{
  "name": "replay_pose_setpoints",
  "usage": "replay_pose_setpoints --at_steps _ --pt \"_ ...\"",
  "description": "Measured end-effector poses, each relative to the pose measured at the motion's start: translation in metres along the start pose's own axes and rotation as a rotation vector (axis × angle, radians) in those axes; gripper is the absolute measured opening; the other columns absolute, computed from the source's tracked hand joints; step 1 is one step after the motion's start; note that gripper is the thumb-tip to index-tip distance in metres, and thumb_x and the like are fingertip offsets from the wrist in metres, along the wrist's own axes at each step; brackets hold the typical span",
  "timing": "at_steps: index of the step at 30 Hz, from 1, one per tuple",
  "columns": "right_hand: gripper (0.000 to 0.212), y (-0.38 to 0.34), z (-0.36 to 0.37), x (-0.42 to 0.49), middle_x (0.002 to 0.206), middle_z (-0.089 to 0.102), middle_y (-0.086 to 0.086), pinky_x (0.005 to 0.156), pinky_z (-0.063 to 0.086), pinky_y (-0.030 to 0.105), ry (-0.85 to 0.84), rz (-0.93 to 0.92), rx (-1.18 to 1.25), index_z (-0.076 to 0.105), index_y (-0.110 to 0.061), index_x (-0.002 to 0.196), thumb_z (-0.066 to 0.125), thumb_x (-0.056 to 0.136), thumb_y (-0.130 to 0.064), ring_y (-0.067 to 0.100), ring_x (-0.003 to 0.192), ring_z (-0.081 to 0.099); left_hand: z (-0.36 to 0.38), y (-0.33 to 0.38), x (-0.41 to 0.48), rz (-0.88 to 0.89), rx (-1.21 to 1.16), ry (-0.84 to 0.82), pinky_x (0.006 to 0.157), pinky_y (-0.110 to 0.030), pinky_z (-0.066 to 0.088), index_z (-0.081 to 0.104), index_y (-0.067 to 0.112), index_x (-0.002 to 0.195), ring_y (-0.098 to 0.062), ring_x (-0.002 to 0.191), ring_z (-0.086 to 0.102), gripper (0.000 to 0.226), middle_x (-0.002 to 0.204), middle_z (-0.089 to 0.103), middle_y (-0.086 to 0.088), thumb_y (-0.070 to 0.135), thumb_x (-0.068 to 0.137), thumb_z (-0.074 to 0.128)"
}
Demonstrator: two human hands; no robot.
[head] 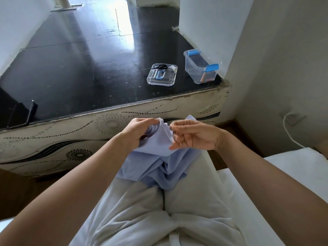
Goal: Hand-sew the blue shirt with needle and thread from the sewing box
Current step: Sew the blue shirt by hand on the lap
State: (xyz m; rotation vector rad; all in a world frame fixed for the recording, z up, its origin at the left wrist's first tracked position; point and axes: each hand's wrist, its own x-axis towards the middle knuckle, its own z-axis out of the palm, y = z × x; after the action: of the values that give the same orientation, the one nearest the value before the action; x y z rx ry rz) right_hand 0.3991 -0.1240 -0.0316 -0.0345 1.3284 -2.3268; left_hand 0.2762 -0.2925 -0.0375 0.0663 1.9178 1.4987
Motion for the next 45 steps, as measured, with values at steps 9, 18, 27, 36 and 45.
replay_pose_setpoints --at_steps 9,18,27,36,45 --pt "0.01 -0.005 0.005 -0.026 0.077 0.065 0.009 0.084 0.059 0.042 -0.368 0.22 0.014 0.053 -0.005 0.105 0.052 0.099 -0.013 0.024 0.077 0.071 -0.001 0.002 -0.003 0.022 -0.044 -0.022 0.056 -0.024 0.036 0.048 0.009 0.062 -0.018 0.056 0.039 0.034 0.067 0.041 -0.01 0.021 0.081 0.073" --pt "0.016 -0.011 0.008 0.007 0.066 0.042 0.001 0.049 0.033 0.021 0.568 -0.163 -0.184 0.049 -0.01 0.099 0.038 0.1 0.001 0.01 0.056 0.034 -0.009 0.001 -0.015 0.174 0.028 -0.129 0.061 -0.025 0.039 0.073 0.021 0.062 -0.021 0.071 0.044 0.025 0.074 0.05 -0.011 0.016 0.087 0.069" --pt "0.026 -0.009 0.003 0.023 0.085 0.068 0.007 0.055 0.037 0.022 0.549 -0.166 -0.392 0.066 -0.011 0.09 0.074 0.077 -0.032 0.013 0.067 0.062 -0.025 -0.003 -0.02 0.312 0.152 -0.204 0.071 -0.03 0.052 0.077 0.009 0.091 -0.022 0.081 0.059 0.009 0.09 0.068 -0.021 0.012 0.086 0.071" --pt "0.017 -0.007 0.011 0.027 0.079 0.066 0.009 0.067 0.054 0.019 0.347 -0.01 -0.292 0.058 -0.005 0.084 0.049 0.098 -0.004 0.013 0.071 0.068 -0.029 -0.011 -0.017 0.328 0.27 -0.19 0.059 -0.014 0.043 0.072 -0.004 0.083 -0.006 0.061 0.053 0.019 0.068 0.061 -0.006 0.015 0.085 0.074" --pt "0.015 -0.004 0.005 0.025 0.083 0.056 0.016 0.072 0.057 0.02 0.383 -0.004 -0.355 0.056 -0.004 0.084 0.048 0.095 0.003 0.013 0.067 0.068 -0.028 -0.014 -0.017 0.293 0.276 -0.199 0.063 -0.014 0.043 0.07 0.004 0.081 -0.006 0.067 0.054 0.015 0.074 0.061 -0.003 0.017 0.089 0.068"
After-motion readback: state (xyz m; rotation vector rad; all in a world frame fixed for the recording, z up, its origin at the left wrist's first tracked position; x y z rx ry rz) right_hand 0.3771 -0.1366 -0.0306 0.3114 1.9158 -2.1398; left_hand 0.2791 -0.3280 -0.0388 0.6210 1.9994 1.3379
